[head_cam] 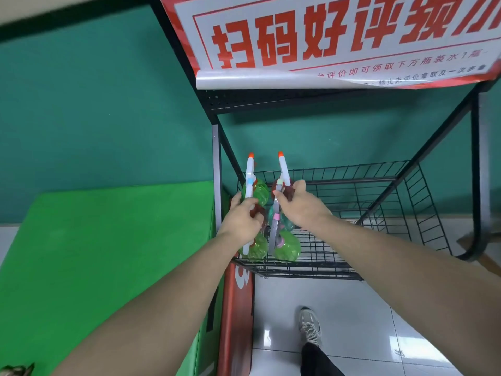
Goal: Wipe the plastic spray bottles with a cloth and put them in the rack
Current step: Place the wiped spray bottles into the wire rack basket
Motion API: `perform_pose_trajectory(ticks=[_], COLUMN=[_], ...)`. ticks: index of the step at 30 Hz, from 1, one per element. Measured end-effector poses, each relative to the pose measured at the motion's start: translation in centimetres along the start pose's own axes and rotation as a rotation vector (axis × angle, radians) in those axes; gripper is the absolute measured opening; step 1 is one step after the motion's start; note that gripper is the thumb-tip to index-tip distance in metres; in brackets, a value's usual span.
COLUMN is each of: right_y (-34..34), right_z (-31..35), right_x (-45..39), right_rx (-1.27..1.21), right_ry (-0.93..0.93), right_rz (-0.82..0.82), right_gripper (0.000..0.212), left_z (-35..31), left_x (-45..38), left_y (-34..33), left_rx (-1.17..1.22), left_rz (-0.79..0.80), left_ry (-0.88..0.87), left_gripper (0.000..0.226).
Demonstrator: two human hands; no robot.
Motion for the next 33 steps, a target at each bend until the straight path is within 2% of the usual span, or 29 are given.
perform_pose_trajectory(ticks=[9,16,21,25,28,33], right_y=[-0.7,-8.6,-17.9,-25.2,-29.7,-36.4], right_z=[3.7,9.5,13.5,15.7,16.9,18.4], right_x=[7.4,17.2,22.2,24.4,25.4,27.1], right_rx=[-0.013,0.046,0.097,0.203,0.27,0.374], right_ry=[0.141,0.264,0.32,0.32,0.331,0.362], right_rz=[-0.121,-0.144,-0.044,0.072,0.148,0.272], right_gripper=[0.03,0.017,0.019,0.012,0.02,0.023], left_z=[2.1,12.2,22.2,30.0,34.8,40.7], left_x=[7.2,16.6,22.8,27.3,30.3,35.2], left_y=[2.6,4.8,6.5,7.8,8.2,8.7], left_rx=[0.041,0.114,0.131,0.162,0.166,0.179], left_rz=[-0.173,-0.263,-0.291,-0.307,-0.315,-0.441], left_ry=[-0.252,-0.355,-0.271,-0.127,-0.03,0.04], left_gripper=[0.032,0.023,0.027,0.028,0.031,0.031])
Point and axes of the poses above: each hand's wrist, its own x-axis away from the middle knuckle, its own y-axis out of the back of the hand, z = x × y, the point moved 5 cm from there along -x, towards the middle knuckle, and after that the axes turned 4 degrees about z, right-handed, at the moved point
